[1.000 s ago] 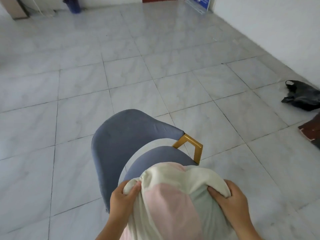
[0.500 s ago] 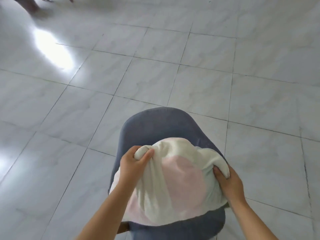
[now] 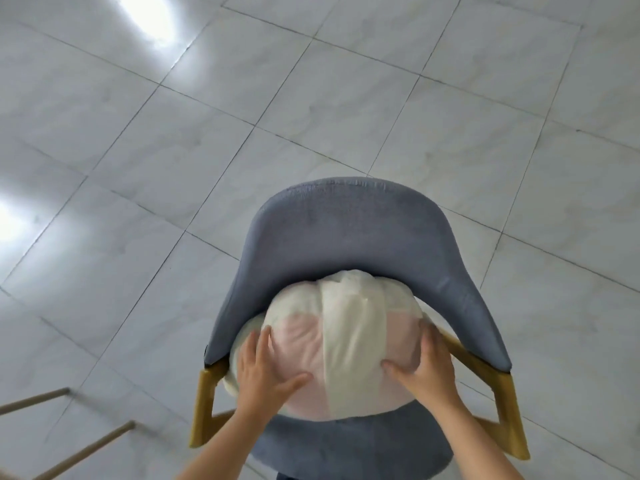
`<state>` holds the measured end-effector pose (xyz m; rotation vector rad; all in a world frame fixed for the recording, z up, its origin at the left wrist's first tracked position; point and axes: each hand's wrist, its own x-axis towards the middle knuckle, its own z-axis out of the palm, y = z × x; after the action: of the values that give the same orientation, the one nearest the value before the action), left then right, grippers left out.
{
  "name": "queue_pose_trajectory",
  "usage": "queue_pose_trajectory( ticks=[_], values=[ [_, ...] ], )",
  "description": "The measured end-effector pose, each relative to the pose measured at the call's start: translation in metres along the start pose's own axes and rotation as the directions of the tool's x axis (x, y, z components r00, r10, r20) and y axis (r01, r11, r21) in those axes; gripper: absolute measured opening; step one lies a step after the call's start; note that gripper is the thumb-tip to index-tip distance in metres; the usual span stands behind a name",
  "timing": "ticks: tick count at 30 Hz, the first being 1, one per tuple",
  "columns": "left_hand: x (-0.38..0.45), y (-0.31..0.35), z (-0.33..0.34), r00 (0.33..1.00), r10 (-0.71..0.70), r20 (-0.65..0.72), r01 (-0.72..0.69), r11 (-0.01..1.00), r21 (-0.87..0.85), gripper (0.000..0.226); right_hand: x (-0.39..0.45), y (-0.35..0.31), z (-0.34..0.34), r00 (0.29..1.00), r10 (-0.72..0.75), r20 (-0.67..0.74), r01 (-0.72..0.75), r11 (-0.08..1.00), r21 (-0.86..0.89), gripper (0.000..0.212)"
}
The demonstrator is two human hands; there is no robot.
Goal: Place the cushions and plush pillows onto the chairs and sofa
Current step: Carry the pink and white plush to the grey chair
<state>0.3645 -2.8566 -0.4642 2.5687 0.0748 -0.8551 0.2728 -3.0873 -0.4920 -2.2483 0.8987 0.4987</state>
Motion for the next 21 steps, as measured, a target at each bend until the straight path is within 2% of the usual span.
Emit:
queue_pose_trajectory(
  ticks=[2, 3, 5, 6, 7, 10, 13, 15, 17, 19, 21],
  values=[
    [0.005, -0.005, 0.005, 0.999, -0.017, 0.027, 0.014, 0.993, 0.114, 0.108, 0.016, -0.005, 0.005, 0.993, 0.054, 0.101, -0.047, 0.997, -0.063, 0.100],
    [0.010, -0.006, 0.006, 0.999, -0.010, 0.035, 0.004, 0.988, 0.156, 0.104, 0.020, -0.010, 0.008, 0.986, 0.089, 0.139, -0.087, 0.996, -0.021, 0.085],
    [0.021, -0.002, 0.005, 1.000, -0.012, 0.025, 0.009, 0.993, 0.121, 0.077, 0.019, -0.029, 0.016, 0.986, 0.085, 0.143, -0.109, 0.979, 0.173, 0.042],
    [0.026, 0.001, 0.003, 1.000, -0.017, 0.014, 0.016, 0.998, 0.067, 0.058, 0.016, -0.038, 0.017, 0.990, 0.081, 0.119, -0.109, 0.962, 0.251, 0.029],
    [0.028, 0.005, 0.001, 1.000, -0.016, -0.018, 0.016, 1.000, 0.003, 0.045, 0.009, -0.046, 0.015, 0.993, 0.090, 0.073, -0.107, 0.954, 0.280, 0.022],
    [0.025, 0.010, -0.011, 0.991, -0.003, -0.133, -0.021, 0.984, -0.179, 0.017, -0.015, -0.060, -0.001, 0.982, 0.055, -0.180, 0.003, 0.952, 0.305, 0.018],
    [0.024, 0.008, -0.013, 0.982, 0.083, -0.167, -0.117, 0.971, -0.209, 0.016, -0.029, -0.067, -0.015, 0.940, -0.014, -0.340, 0.120, 0.949, 0.293, 0.006],
    [0.031, 0.005, -0.005, 0.980, 0.052, -0.191, -0.099, 0.964, -0.247, 0.016, -0.018, -0.059, -0.009, 0.923, -0.070, -0.378, 0.140, 0.977, 0.162, 0.018],
    [0.044, 0.002, 0.008, 0.988, -0.030, -0.154, -0.007, 0.972, -0.235, 0.019, 0.009, -0.039, 0.008, 0.932, -0.074, -0.355, 0.071, 0.997, -0.020, 0.038],
    [0.054, -0.003, 0.021, 0.992, -0.074, -0.106, 0.059, 0.988, -0.140, 0.036, 0.029, -0.018, 0.027, 0.968, -0.065, -0.243, 0.032, 0.990, -0.137, 0.060],
    [0.062, -0.010, 0.027, 0.994, -0.044, -0.097, 0.034, 0.994, -0.102, 0.055, 0.044, -0.005, 0.041, 0.979, -0.069, -0.191, 0.032, 0.981, -0.190, 0.074]
  ],
)
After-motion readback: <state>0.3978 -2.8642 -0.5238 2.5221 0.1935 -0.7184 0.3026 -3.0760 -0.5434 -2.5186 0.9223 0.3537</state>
